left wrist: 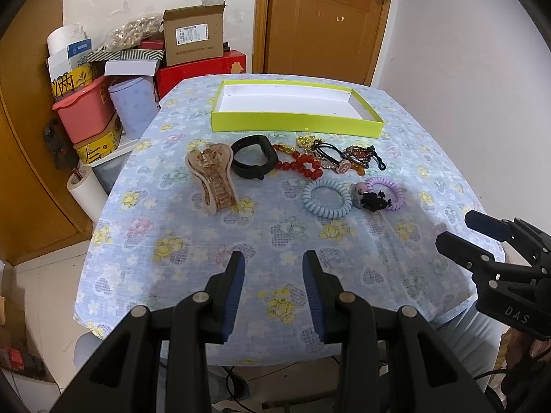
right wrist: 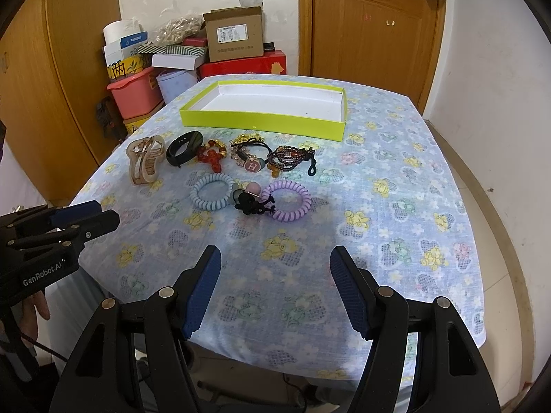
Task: Organize jewelry
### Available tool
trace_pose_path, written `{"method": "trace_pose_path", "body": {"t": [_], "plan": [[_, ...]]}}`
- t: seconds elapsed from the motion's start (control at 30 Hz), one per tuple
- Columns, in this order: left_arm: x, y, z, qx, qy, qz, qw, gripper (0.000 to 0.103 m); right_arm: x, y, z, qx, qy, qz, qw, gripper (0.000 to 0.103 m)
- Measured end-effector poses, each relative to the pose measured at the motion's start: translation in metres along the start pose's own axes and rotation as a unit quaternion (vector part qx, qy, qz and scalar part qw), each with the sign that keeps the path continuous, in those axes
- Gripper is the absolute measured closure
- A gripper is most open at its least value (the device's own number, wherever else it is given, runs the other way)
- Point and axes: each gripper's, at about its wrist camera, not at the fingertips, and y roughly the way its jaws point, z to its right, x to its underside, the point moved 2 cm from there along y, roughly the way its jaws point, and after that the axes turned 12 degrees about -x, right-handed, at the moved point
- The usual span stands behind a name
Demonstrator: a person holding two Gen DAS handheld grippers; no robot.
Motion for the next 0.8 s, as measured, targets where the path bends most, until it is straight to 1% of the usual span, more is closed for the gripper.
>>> {"method": "trace_pose_path", "body": {"t": [0.17, 0.5, 0.8], "plan": [[0.0010, -0.0002, 0.0004, 0.003, 0.001, -0.001, 1.0000, 0.067, -0.0001, -0.0003, -0.0003, 0.000, 0.000, 0.000, 1.000, 0.037], [0.0031, -0.0003, -0.0024, -0.005, 0.002, -0.002, 1.0000, 0.067, 0.0008, -0.0001, -0.0012, -0.001, 0.001, 0.000, 1.000, 0.037], [0.0029, 0.0000, -0.0013, -0.001, 0.002, -0.002, 1.0000, 0.067, -0.0011, -0.0001, 0.0002, -0.002, 0.001, -0.001, 1.000, 0.037]]}}
